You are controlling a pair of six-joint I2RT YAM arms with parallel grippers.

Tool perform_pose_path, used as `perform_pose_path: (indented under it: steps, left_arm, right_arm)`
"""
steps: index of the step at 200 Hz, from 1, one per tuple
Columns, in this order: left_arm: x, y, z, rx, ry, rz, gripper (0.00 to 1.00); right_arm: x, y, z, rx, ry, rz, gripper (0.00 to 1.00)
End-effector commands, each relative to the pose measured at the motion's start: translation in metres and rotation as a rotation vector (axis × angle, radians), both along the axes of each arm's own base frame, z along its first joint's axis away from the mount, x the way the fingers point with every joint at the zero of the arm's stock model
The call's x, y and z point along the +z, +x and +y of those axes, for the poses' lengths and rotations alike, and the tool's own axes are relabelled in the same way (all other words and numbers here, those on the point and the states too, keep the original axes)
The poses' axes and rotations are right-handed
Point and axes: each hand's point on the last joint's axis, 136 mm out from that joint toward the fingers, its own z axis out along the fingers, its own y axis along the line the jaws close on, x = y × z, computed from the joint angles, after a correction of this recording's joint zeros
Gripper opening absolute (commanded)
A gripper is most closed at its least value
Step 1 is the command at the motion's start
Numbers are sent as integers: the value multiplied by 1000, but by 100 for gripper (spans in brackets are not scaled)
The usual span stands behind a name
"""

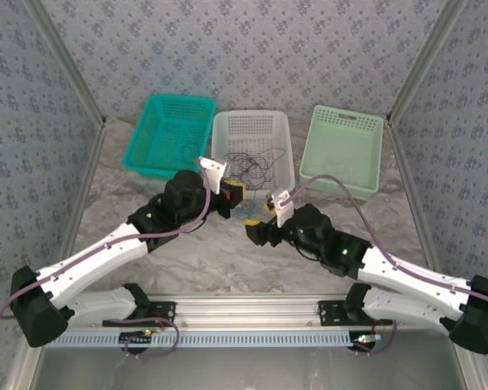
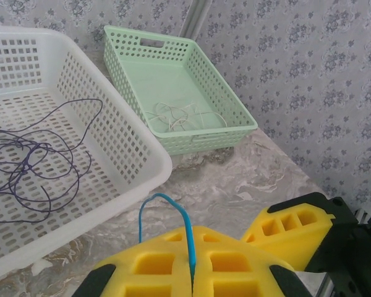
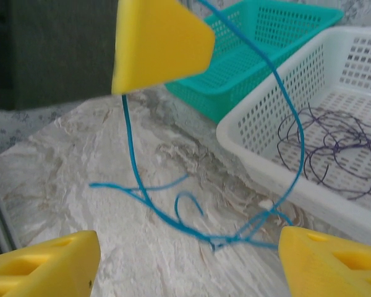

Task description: Untangle the cables

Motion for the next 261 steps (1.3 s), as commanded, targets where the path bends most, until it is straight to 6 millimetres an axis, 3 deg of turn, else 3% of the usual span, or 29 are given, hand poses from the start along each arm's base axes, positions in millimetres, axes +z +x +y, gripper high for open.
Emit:
perform_pose_path:
  steps: [1,73,119,171,206,261]
  left_arm:
    - [22,7,-2,29,-75,-14,0]
    - [21,8,-5,36,-104,22,0]
    - [15,11,-4,59,-84,38,0]
    - [21,7,-12,38,-110,37,0]
    - [24,5,-14,37,-125,41,0]
    - [47,2,-2,65,-207,9,0]
  right_arm:
    - [20,10,7,-32,72,-76,78]
    - [23,21,30,-32,71,-123,77]
    - [31,15,28,-29,78,-156,74]
    - [27,32,28,-101,26,-161,71]
    - [23,40,28,-130,19,-166,64]
    - [-4,49,16,-191,-28,-123,47]
